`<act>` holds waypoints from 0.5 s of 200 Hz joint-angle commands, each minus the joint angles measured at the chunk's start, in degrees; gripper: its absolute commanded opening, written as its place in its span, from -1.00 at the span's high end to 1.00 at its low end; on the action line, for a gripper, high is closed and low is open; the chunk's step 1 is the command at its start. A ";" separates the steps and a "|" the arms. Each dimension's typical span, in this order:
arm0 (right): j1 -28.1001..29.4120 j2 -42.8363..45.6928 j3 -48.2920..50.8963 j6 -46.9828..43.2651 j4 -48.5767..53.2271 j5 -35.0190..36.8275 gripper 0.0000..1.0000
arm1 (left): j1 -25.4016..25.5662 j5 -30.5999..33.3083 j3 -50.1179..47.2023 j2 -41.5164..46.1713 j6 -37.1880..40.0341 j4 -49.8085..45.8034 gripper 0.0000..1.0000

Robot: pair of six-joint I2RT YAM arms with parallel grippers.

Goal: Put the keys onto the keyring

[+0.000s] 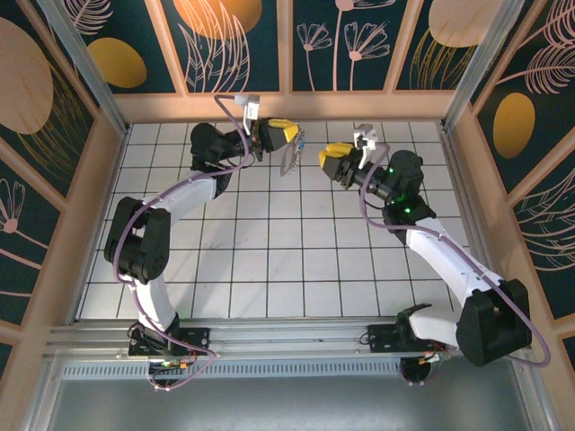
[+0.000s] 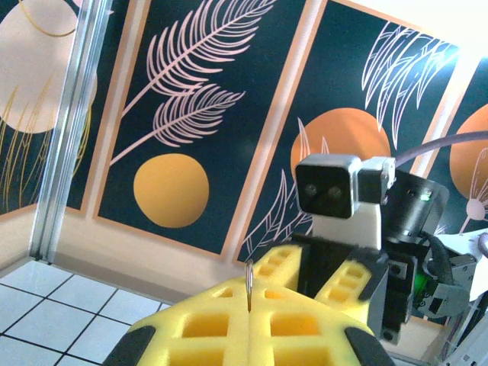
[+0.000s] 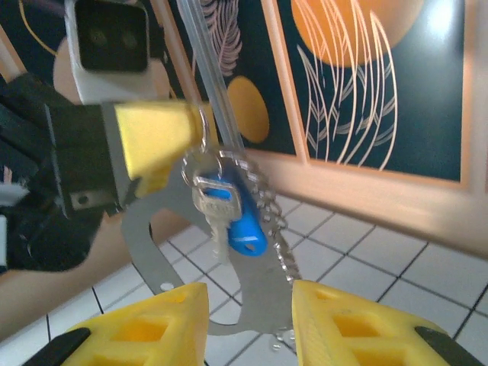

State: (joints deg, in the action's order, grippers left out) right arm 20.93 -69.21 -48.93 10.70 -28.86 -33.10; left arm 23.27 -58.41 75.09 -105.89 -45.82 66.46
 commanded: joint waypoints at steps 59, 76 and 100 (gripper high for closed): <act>-0.36 -7.21 -5.46 15.17 -19.16 -3.98 0.30 | 0.73 -1.18 -0.12 1.28 -1.12 3.52 1.00; -0.41 -8.80 -5.57 18.05 -22.61 -4.20 0.27 | 0.82 -1.34 -0.12 1.21 -1.13 3.42 1.00; -0.40 -10.64 -5.95 21.32 -26.27 -5.16 0.23 | 0.88 -1.58 -0.03 1.25 -1.07 3.33 1.00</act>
State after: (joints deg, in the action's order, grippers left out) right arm 20.75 -78.48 -52.56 26.17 -46.02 -36.07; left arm 23.92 -59.27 75.05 -105.89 -46.22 67.07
